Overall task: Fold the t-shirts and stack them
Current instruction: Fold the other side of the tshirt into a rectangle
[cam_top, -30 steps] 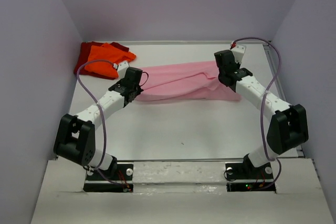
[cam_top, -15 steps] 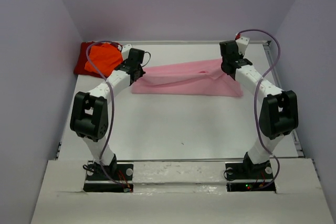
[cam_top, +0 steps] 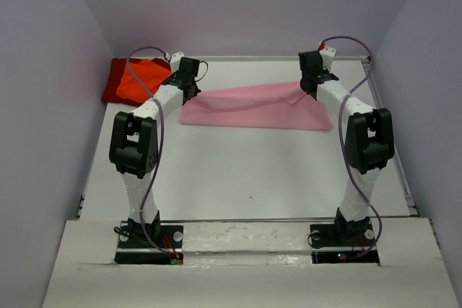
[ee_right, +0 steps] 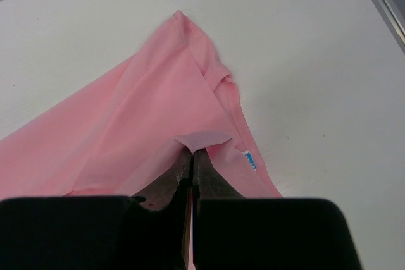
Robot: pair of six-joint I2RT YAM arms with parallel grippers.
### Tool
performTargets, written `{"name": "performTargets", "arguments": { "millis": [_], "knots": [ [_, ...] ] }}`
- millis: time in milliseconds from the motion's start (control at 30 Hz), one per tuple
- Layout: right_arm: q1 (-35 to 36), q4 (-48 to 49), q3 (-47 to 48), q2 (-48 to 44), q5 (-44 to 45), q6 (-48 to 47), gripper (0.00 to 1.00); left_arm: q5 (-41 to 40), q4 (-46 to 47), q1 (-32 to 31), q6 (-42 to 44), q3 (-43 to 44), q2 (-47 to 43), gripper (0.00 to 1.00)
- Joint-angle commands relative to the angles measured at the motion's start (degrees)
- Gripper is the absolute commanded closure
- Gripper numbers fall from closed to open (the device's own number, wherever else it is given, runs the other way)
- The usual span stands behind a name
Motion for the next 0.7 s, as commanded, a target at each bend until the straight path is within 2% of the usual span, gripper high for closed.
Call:
{"name": "performTargets", "arguments": {
  "millis": [0, 67, 100, 133, 167, 200, 233, 367, 433, 533, 600, 667],
  "knots": [
    [-1.0, 2.1, 4.1, 2.9, -0.1, 0.4, 1.00, -0.1, 0.1, 1.9, 1.3, 2.6, 1.4, 1.00],
    [-1.5, 2.1, 4.9, 4.3, -0.7, 0.6, 1.00, 0.9, 1.7, 2.9, 1.0, 2.0, 1.8, 0.98],
    [-1.5, 2.1, 5.4, 5.7, -0.9, 0.5, 1.00, 2.6, 2.6, 3.8, 1.0, 1.2, 1.8, 0.88],
    [-2.2, 2.1, 6.7, 6.4, -1.1, 0.3, 0.96, 3.5, 3.3, 4.1, 0.9, 0.8, 1.7, 0.84],
    [-2.2, 2.2, 7.2, 7.0, -1.5, 0.0, 0.87, 3.9, 4.2, 4.5, 0.7, 0.5, 1.4, 0.77],
    [-2.2, 3.3, 7.6, 7.8, -1.9, -1.5, 0.78, 5.1, 4.6, 4.7, 0.7, 0.3, 1.3, 0.50],
    [-2.2, 3.5, 7.8, 8.1, -2.1, -2.0, 0.75, 5.6, 4.7, 4.8, 0.7, 0.4, 1.2, 0.40],
    [-2.2, 4.4, 8.9, 7.6, -4.6, -4.6, 0.56, 8.1, 3.0, 4.8, 1.3, 3.2, -0.2, 0.18],
    [-2.2, 5.4, 8.0, 6.4, -5.3, -5.6, 0.52, 9.5, 1.3, 4.7, 2.3, 5.0, -0.7, 0.14],
    [-2.2, 6.3, 6.2, 3.8, -7.3, -6.8, 0.48, 11.7, -2.2, 4.5, 4.0, 8.2, -3.1, 0.13],
    [-2.2, 6.3, 5.5, 2.1, -12.3, -7.2, 0.48, 13.3, -4.0, 4.3, 4.3, 8.7, -5.0, 0.13],
    [-2.2, 6.2, 3.7, 0.3, -17.7, -6.0, 0.47, 16.5, -3.6, 4.1, 4.8, 5.0, -8.8, 0.13]
  ]
}}
